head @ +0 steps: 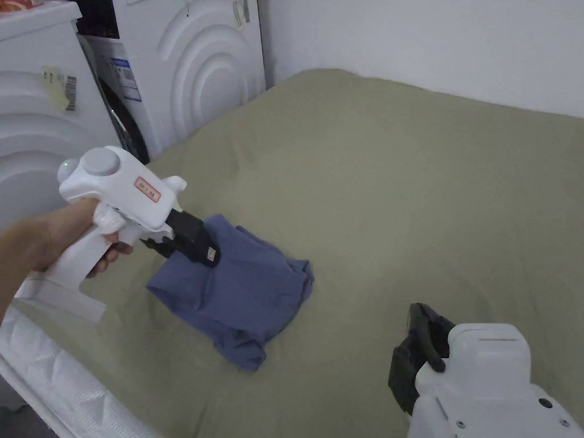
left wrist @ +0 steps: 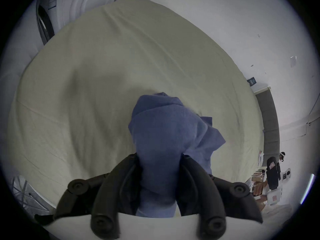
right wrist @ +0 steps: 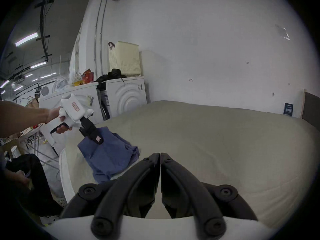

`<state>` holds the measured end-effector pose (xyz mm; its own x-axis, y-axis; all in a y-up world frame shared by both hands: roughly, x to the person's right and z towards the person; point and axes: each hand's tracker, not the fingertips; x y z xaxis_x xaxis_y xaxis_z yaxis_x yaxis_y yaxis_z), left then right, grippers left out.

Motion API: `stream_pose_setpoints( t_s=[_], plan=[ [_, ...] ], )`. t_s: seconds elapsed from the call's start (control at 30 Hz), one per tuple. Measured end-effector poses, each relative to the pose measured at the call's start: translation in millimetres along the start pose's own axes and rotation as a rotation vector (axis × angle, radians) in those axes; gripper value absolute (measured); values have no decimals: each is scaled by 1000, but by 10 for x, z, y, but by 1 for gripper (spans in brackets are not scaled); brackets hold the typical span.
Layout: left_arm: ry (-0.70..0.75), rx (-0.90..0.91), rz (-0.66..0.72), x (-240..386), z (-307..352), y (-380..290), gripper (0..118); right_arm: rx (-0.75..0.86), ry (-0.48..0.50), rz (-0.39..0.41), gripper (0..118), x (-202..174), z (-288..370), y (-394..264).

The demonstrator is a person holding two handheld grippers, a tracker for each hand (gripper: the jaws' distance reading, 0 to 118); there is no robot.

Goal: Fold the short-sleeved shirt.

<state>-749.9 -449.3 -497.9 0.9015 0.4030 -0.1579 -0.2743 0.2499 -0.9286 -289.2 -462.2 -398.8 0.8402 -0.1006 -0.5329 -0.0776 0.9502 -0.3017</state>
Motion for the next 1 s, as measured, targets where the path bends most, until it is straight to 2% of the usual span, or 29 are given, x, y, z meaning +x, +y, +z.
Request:
stream_pose_setpoints(
  t_s=[0.03, 0.07, 0.1, 0.13, 0.37, 0.4, 0.43, 0.47, 0.5, 0.53, 0.63, 0.67, 0.7, 0.77, 0.8, 0.87, 1.0],
  plan=[
    [9, 6, -14, 30, -14, -26, 50, -3, 1, 0, 6, 3, -11, 1],
    [42, 27, -39, 172, 3, -136, 85, 1, 4, 0, 6, 12, -14, -1],
    [41, 50, -46, 191, 29, -179, 111, -1, 4, 2, 6, 21, -20, 15],
    [56, 83, -40, 212, 61, -215, 118, -2, 7, -2, 6, 36, -15, 24],
    [198, 343, -32, 222, 632, -435, 115, -11, 28, -26, 6, 122, 185, 153],
    [297, 416, -18, 335, 710, -513, 113, -7, 27, -30, 6, 154, 235, 194],
    [330, 494, -32, 433, 784, -609, 106, -2, 30, -37, 6, 188, 290, 230],
    [315, 546, -41, 696, 863, -770, 79, 6, 28, -44, 6, 230, 358, 269],
    [331, 567, -22, 856, 891, -851, 43, 8, 22, -44, 6, 275, 428, 312],
    [341, 632, -37, 1023, 876, -943, 1, 10, 19, -43, 6, 327, 503, 351],
    [166, 682, -48, 1472, 828, -1188, 0, 26, -7, -44, 6, 551, 808, 478],
    [132, 699, -83, 1724, 767, -1299, 0, 35, -32, -44, 6, 638, 923, 516],
    [159, 745, -90, 2040, 660, -1426, 0, 47, -60, -44, 6, 741, 1054, 551],
    [63, 795, -119, 2784, 535, -1759, 0, 57, -98, -36, 6, 955, 1328, 619],
    [53, 825, -114, 3085, 447, -1872, 0, 61, -134, -18, 6, 1073, 1471, 648],
    [72, 885, -189, 3731, 274, -2153, 0, 67, -207, 10, 6, 1316, 1782, 693],
    [124, 1012, -316, 4746, -24, -2617, 0, 76, -352, 9, 6, 1827, 2402, 731]
  ],
)
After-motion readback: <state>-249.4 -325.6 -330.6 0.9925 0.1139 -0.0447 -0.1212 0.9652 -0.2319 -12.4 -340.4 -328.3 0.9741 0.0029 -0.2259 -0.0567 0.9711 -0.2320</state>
